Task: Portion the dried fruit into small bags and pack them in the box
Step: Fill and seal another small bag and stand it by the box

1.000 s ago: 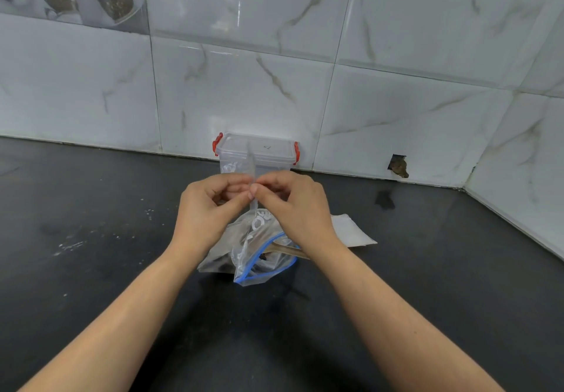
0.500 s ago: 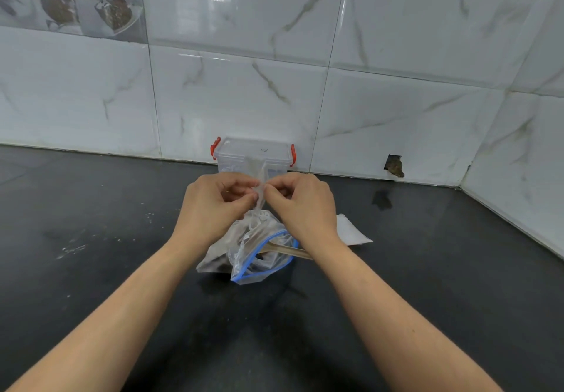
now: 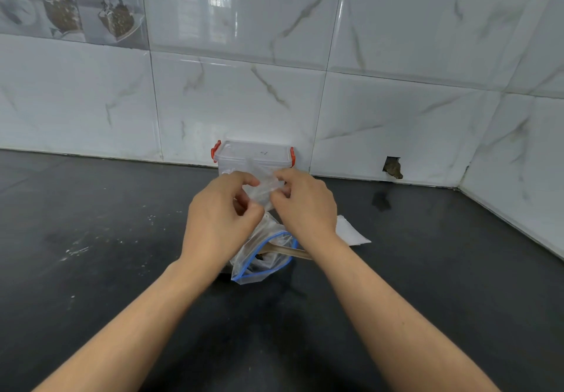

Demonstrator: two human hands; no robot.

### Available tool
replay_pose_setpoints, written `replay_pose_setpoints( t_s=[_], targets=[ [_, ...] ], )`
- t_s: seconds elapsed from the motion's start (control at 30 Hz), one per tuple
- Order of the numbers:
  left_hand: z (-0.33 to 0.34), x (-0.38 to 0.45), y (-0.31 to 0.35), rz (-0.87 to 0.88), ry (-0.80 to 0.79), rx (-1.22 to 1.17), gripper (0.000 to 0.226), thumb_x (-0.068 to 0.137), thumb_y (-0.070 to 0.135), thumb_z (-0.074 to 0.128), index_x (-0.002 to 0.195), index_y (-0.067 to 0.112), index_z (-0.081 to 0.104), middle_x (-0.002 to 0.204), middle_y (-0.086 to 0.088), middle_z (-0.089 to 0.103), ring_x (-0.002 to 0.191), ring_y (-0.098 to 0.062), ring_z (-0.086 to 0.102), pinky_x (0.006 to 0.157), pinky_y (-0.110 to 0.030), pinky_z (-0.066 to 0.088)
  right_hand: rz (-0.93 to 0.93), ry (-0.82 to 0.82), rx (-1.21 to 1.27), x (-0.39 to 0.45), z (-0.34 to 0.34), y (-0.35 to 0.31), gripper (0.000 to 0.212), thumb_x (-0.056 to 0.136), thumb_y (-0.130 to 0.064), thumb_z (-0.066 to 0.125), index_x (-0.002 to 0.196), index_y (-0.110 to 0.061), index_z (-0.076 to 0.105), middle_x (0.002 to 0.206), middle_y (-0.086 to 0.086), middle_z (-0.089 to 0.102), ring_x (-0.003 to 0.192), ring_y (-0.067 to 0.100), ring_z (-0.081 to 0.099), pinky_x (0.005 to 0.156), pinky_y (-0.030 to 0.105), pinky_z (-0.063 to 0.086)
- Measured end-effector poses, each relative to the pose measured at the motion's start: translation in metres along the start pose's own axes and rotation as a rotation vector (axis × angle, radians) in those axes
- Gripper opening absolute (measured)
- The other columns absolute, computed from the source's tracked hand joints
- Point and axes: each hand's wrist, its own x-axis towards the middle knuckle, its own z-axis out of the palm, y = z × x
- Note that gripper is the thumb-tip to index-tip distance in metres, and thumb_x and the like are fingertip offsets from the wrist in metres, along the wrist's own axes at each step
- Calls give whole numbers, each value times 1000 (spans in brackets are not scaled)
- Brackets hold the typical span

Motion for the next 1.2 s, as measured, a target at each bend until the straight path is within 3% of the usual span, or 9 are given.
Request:
replay_pose_setpoints(
  t_s=[0.13,0.23,0.33,0.47,0.63,0.8,1.0,1.13,1.2],
  targets=[
    [-1,-1,-9,157,-64,-11,42,68,28,60,109,37,58,90,15,57,85,-2,54,75,-16,41,52,-30,-21,4,-2,4,17,84,-23,53,67,-28,52,66,-10,52,69,17,53,49,25,30],
    [-2,6,-21,264,-264,73,91,57,57,64,139,43,29,137,10,40,127,-3,31,100,-30,25,34,-102,97,11,-2,5,11,80,-18,56,70,-18,60,63,-9,56,67,18,57,57,29,44],
    [4,11,-26,332,-273,205,103,57,58,70,145,37,20,145,9,37,138,-12,26,109,-37,17,-8,-185,170,13,-3,2,12,78,-16,60,76,-12,72,67,0,67,66,19,62,64,36,52],
    [8,10,-20,352,-141,243,61,71,44,59,130,30,48,121,11,62,114,-13,54,107,-27,16,-69,-217,115,10,-4,-1,30,79,-17,61,50,-23,55,48,-6,51,49,8,47,50,28,39],
    [-2,1,-28,76,-111,211,48,74,40,70,118,25,55,106,4,66,96,-22,60,76,-33,44,-33,-271,116,-3,-20,22,29,80,-54,60,81,-28,72,71,-11,68,69,4,62,66,28,51],
    [5,-8,-36,-98,-366,290,75,51,70,64,111,28,49,111,7,51,102,-16,51,85,-40,46,-58,-328,-457,-21,-8,48,19,86,-38,55,91,-29,71,93,-5,67,84,17,61,64,28,46],
    [13,-8,-44,-352,-492,199,53,71,38,70,110,19,39,99,-4,56,91,-26,55,77,-36,45,-122,-338,-495,-29,18,56,23,94,-27,44,95,-25,66,95,2,67,88,25,61,59,29,38],
    [10,-3,-55,-421,-372,30,42,78,23,66,111,17,42,100,-4,57,92,-25,54,73,-32,37,-169,-242,-404,-27,18,49,29,92,-18,43,102,-26,70,99,0,68,91,25,61,69,33,49],
    [10,-2,-60,-439,-316,-42,36,77,16,64,108,18,45,96,-2,59,88,-22,55,70,-33,38,-224,-185,-447,-25,16,45,27,93,-17,43,98,-21,69,88,1,61,83,23,58,59,32,43]
  ],
)
